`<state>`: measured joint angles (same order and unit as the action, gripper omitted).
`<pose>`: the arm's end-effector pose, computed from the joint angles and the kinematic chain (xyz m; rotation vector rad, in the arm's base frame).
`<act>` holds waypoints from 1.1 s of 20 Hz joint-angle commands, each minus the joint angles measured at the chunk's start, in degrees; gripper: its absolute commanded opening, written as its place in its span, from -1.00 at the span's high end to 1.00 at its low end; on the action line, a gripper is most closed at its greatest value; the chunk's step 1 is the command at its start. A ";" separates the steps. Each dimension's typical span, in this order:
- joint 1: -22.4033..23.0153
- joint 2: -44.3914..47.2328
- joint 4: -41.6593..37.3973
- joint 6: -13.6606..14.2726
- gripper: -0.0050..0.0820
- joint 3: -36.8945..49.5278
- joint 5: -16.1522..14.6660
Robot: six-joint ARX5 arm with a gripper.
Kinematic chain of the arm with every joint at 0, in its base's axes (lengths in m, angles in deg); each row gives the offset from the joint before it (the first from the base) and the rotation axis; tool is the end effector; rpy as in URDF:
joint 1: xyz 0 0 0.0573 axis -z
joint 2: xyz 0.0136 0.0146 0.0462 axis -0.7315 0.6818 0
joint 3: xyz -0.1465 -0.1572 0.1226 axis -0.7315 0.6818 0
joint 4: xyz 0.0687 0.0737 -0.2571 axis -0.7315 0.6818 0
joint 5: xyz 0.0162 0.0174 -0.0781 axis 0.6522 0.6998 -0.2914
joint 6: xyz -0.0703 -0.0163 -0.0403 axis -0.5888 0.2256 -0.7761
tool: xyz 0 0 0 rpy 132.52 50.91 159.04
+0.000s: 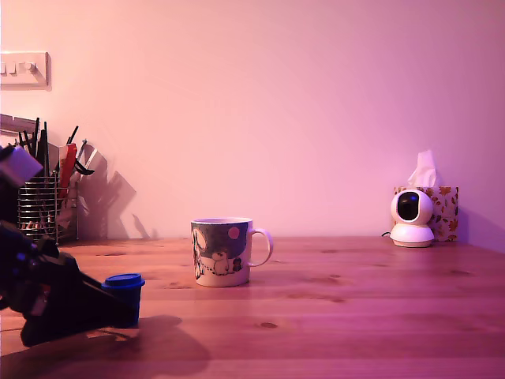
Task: Pick up the coffee capsules on the table and drop them inside the coffee cup
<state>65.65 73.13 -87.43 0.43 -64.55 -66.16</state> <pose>0.2243 -0.1125 0.0155 0.1956 0.3863 -0.8994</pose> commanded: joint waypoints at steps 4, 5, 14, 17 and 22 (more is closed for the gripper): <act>-0.13 2.64 -1.44 -0.72 -0.43 -2.43 -0.94; -0.13 3.06 -1.44 -1.31 -0.43 -2.69 -0.96; -0.09 6.62 -1.36 -2.60 -0.43 -6.36 -2.29; 0.20 7.78 -1.18 -3.41 -0.43 -6.69 -2.43; 0.24 7.82 -0.98 -3.41 -0.42 -6.69 -2.38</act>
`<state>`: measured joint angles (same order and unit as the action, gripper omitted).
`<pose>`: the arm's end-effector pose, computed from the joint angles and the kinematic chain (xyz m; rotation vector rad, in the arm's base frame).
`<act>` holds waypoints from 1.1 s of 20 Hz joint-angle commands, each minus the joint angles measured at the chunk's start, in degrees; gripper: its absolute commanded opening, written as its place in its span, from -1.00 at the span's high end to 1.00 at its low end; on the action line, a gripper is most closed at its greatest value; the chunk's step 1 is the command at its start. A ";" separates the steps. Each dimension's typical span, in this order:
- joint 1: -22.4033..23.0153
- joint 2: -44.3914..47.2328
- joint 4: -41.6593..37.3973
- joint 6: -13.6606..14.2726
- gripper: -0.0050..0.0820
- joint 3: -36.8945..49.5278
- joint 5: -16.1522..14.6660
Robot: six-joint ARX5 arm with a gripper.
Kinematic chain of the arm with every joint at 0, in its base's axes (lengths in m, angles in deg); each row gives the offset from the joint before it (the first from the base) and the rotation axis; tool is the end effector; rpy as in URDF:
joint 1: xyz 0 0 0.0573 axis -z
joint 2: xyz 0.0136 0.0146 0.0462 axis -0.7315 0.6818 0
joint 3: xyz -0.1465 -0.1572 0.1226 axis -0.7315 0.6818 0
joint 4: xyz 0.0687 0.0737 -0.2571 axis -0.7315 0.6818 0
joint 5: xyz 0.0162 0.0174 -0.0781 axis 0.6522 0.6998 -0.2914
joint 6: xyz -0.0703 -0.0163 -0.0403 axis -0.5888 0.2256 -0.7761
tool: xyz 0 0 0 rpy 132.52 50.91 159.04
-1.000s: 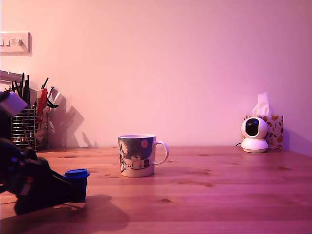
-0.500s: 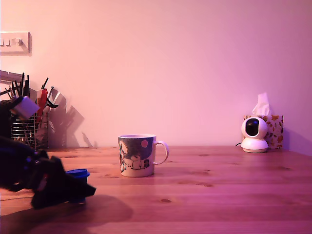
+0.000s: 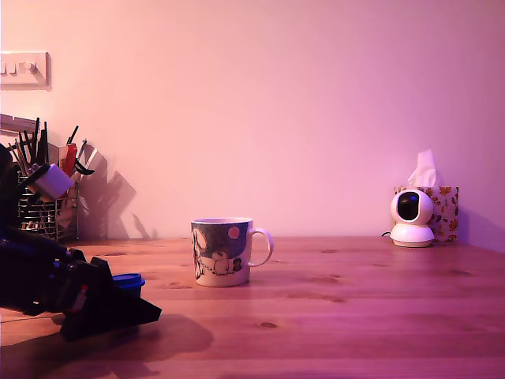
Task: Pick up the coffee capsules on the table and drop them inside the coffee cup
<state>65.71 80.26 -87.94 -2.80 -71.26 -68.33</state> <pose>0.2485 -0.1233 0.0072 0.1334 0.4058 -0.9251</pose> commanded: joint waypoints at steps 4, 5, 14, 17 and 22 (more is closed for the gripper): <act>0.17 0.70 0.94 -0.17 -0.30 0.02 -0.20; 0.17 0.70 1.14 -0.17 -0.24 0.02 -0.20; 0.17 0.68 0.00 -0.20 0.24 0.02 -0.24; 0.17 0.59 -3.63 -1.03 0.24 0.02 -0.96; 0.17 0.59 -6.71 -6.08 0.29 0.02 -2.14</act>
<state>65.71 80.26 -94.01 -7.37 -71.26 -70.21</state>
